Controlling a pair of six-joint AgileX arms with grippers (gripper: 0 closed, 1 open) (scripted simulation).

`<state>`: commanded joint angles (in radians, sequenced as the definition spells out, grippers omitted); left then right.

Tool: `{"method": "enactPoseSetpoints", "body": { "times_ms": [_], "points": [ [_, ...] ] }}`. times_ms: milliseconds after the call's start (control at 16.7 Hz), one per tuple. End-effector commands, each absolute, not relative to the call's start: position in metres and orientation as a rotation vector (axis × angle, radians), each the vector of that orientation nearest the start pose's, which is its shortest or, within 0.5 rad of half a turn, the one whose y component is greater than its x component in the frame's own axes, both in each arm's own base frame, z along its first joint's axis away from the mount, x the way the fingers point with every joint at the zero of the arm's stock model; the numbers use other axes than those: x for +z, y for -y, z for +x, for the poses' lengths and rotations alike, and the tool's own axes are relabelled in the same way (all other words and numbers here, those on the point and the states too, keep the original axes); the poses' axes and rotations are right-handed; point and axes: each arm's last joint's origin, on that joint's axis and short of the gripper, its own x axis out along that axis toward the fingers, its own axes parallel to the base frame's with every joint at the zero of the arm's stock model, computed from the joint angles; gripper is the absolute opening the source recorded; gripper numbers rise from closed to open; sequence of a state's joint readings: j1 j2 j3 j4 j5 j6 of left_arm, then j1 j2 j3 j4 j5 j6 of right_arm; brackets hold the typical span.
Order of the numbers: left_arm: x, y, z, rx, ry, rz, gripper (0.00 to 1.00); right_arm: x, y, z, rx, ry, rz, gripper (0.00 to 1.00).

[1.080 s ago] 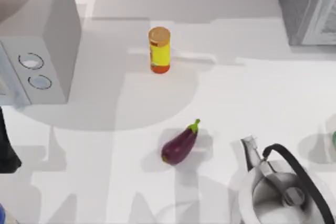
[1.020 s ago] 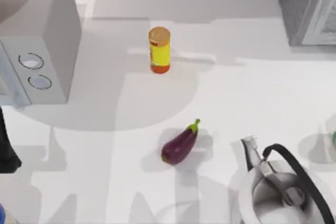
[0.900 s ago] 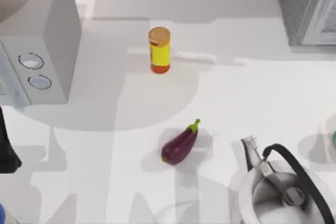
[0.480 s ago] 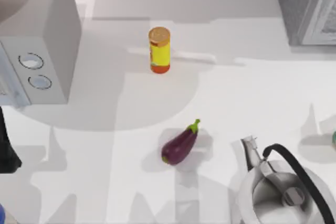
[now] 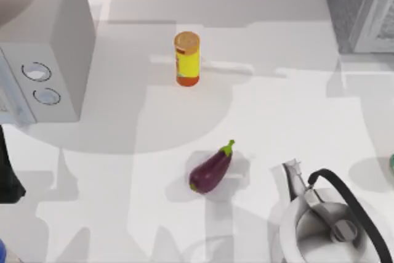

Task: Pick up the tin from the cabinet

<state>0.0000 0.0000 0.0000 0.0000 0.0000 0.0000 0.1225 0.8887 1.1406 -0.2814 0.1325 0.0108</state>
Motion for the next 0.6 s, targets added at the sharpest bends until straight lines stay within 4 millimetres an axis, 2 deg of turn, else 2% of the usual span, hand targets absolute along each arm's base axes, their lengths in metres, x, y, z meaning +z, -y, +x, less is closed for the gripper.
{"method": "enactPoseSetpoints", "body": {
  "times_ms": [180,300,420,600],
  "points": [
    [0.160,0.001,0.106,0.000,0.000,0.000,1.00,0.465,-0.031,0.212,-0.004,-0.022,-0.005,1.00],
    [0.160,0.001,0.106,0.000,0.000,0.000,1.00,0.486,-0.037,0.231,-0.003,-0.014,-0.004,1.00],
    [0.160,0.001,0.106,0.000,0.000,0.000,1.00,0.500,-0.042,0.245,-0.002,-0.007,-0.002,1.00],
    [0.160,0.001,0.106,0.000,0.000,0.000,1.00,0.509,-0.047,0.255,0.000,-0.001,0.000,1.00]
  ]
}}
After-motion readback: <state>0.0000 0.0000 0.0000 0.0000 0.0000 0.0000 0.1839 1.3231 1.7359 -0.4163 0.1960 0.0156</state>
